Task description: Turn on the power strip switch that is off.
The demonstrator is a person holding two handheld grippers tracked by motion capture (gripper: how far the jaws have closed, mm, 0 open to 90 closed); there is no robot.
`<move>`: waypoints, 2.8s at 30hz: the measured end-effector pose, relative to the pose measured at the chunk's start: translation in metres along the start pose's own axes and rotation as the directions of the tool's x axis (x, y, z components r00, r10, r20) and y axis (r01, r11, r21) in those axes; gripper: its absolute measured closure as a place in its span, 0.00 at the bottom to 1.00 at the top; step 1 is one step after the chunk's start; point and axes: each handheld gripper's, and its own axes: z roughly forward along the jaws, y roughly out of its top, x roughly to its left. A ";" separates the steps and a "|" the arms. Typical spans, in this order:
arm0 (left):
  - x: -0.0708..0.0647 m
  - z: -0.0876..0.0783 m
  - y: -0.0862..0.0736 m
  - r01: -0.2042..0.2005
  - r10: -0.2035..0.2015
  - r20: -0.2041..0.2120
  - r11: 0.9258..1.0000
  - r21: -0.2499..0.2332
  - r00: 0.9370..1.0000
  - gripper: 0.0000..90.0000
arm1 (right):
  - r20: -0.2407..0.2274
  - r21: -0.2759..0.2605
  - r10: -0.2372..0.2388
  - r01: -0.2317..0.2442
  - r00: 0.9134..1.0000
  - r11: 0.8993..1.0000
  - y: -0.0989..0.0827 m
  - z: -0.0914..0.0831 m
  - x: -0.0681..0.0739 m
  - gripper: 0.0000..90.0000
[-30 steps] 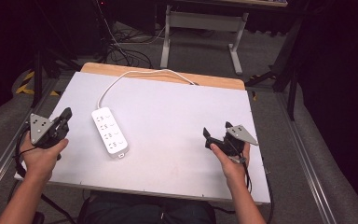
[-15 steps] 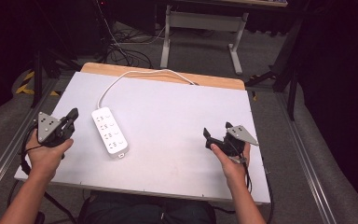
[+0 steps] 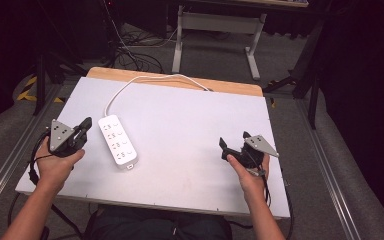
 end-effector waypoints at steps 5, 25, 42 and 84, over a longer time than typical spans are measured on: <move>-0.006 0.004 -0.001 -0.020 0.019 0.038 1.000 0.018 0.999 1.00 | 0.000 -0.001 0.000 0.000 1.000 1.000 0.000 0.000 0.000 0.10; -0.018 0.017 0.000 -0.054 0.044 0.126 0.996 0.075 0.991 1.00 | 0.009 0.003 -0.001 0.001 1.000 1.000 -0.002 -0.005 -0.001 0.10; -0.036 0.046 -0.003 -0.142 0.099 0.226 0.973 0.183 0.969 1.00 | 0.013 0.005 -0.004 0.004 1.000 1.000 -0.004 -0.007 -0.001 0.11; -0.048 0.070 -0.013 -0.169 0.050 0.294 0.903 0.394 0.954 1.00 | 0.004 0.006 -0.011 0.011 1.000 1.000 -0.003 -0.006 0.001 0.11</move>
